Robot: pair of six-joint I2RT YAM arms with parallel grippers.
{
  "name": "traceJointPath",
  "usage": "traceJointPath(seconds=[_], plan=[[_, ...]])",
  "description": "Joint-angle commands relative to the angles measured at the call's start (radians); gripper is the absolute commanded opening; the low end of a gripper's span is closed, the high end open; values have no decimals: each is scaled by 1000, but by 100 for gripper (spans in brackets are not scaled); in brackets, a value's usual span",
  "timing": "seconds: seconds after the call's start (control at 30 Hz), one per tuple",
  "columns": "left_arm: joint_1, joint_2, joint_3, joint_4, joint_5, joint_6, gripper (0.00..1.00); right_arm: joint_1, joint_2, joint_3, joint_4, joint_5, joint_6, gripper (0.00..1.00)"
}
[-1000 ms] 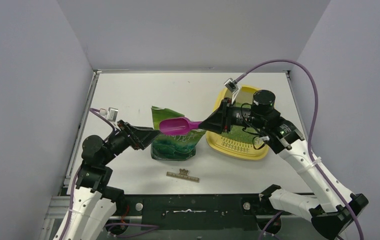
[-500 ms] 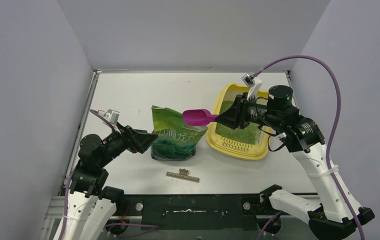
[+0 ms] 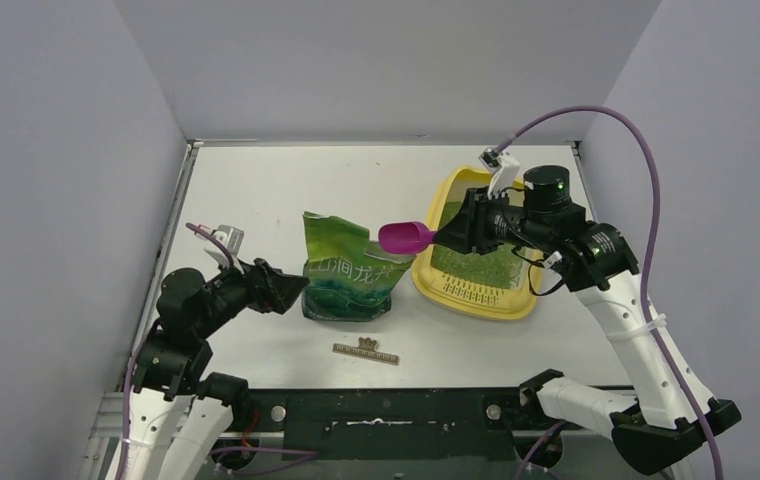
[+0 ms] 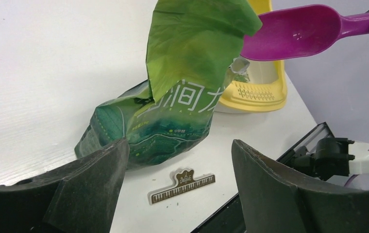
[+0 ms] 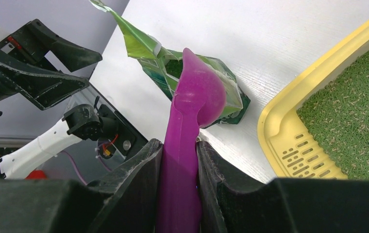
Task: Fill the litter box with clean litter
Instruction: 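Scoop the cat litter from the cat litter bag.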
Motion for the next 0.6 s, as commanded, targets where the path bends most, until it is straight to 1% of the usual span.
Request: traceJointPath(seconds=[0.0,0.27,0.4,0.57], plan=[[3,-1,64,-73,-47,90,75,-7,10,46,23,13,-4,0],[2,-1,56,-61,-40,89,76,-8,50,44,18,5,-1,0],[3,2,58,-59,-40,92,76,-7,72,49,18,-44,1,0],[2,5,51,-58,-44,97,76,-7,80,53,3,-50,-5,0]])
